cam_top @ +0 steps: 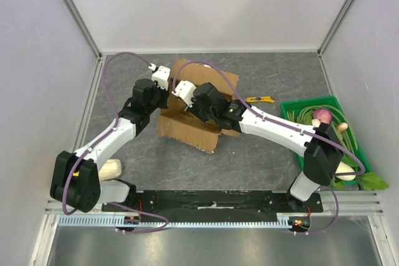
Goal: Unpack the express box
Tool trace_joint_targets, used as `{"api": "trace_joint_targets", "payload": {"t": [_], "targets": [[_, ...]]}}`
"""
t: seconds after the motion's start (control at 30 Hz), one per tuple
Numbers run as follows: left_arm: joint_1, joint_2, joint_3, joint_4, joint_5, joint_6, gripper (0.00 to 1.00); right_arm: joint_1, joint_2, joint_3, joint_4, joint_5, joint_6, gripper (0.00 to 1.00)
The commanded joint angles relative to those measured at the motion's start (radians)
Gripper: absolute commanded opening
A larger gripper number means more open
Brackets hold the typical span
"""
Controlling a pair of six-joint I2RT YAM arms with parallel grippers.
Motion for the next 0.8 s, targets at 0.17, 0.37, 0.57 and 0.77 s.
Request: {"api": "trace_joint_targets", "payload": {"t": [0.17, 0.37, 0.57, 0.77], "targets": [[-0.011, -0.058, -0.058, 0.169, -0.078, 0.042, 0.02, 0.047, 0.018, -0.017, 0.039, 0.029, -0.004, 0.12], [-0.011, -0.107, -0.176, 0.290, -0.024, 0.064, 0.02, 0.060, 0.021, -0.041, 0.038, 0.034, 0.011, 0.12], [-0.011, -0.136, -0.227, 0.328, -0.049, 0.027, 0.02, 0.060, 0.009, -0.051, 0.044, 0.034, 0.029, 0.12], [0.004, -0.075, -0.048, 0.098, -0.003, -0.007, 0.02, 0.060, 0.022, -0.056, 0.038, 0.013, 0.049, 0.22]]}}
